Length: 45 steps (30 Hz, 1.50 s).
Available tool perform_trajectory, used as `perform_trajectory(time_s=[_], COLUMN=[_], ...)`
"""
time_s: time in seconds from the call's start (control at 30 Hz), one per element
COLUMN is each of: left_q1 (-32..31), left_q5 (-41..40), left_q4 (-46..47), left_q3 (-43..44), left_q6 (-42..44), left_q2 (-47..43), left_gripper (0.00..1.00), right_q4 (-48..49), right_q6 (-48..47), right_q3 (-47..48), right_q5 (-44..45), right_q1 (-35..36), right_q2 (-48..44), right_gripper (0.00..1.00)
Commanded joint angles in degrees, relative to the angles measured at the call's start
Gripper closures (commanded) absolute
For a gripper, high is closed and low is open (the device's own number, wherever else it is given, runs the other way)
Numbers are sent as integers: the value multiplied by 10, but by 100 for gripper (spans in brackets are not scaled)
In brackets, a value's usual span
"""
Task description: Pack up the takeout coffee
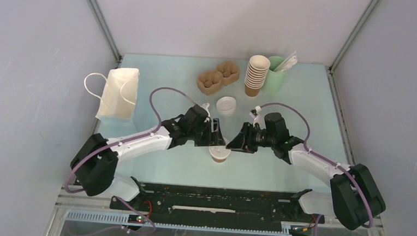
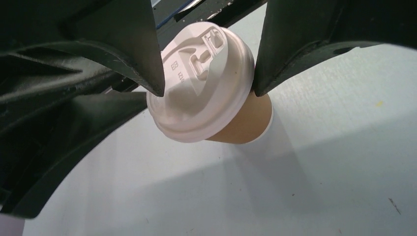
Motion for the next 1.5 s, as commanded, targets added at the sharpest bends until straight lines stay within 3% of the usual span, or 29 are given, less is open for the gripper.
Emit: perform_trajectory(time_s=[0.0,0.27,0.43,0.57,0.77,0.83,0.9,0.97,1.1,1.47], left_q1=[-2,-1,-2,0,11,14,15,15,15,11], left_q5=[19,59,23,-50,-105,-99,-93,-87,-57,27], left_q4=[28,35,-6,-71,-154,-153,-148,-143,-118,9], left_q3=[48,94,129,140,119,86,49,16,-37,-105], left_q6=[25,60,100,126,115,81,52,28,-8,-69], left_q2=[17,60,59,22,-61,-102,-139,-168,-188,-136], left_gripper=[29,30,14,1,0,5,20,33,49,50], right_q4=[51,42,52,4,-114,-129,-131,-133,-86,-54], right_q6=[52,89,95,58,-30,-55,-74,-91,-83,-104], right_q3=[-26,-61,-62,-61,-39,-20,-1,23,41,56], right_q5=[59,120,108,76,8,-33,-77,-111,-139,-157], right_q1=[38,85,105,69,-39,-79,-106,-109,-107,-101], right_q2=[-41,-107,-111,-144,-182,-161,-119,-68,20,88], right_gripper=[49,47,45,33,28,32,39,40,51,56])
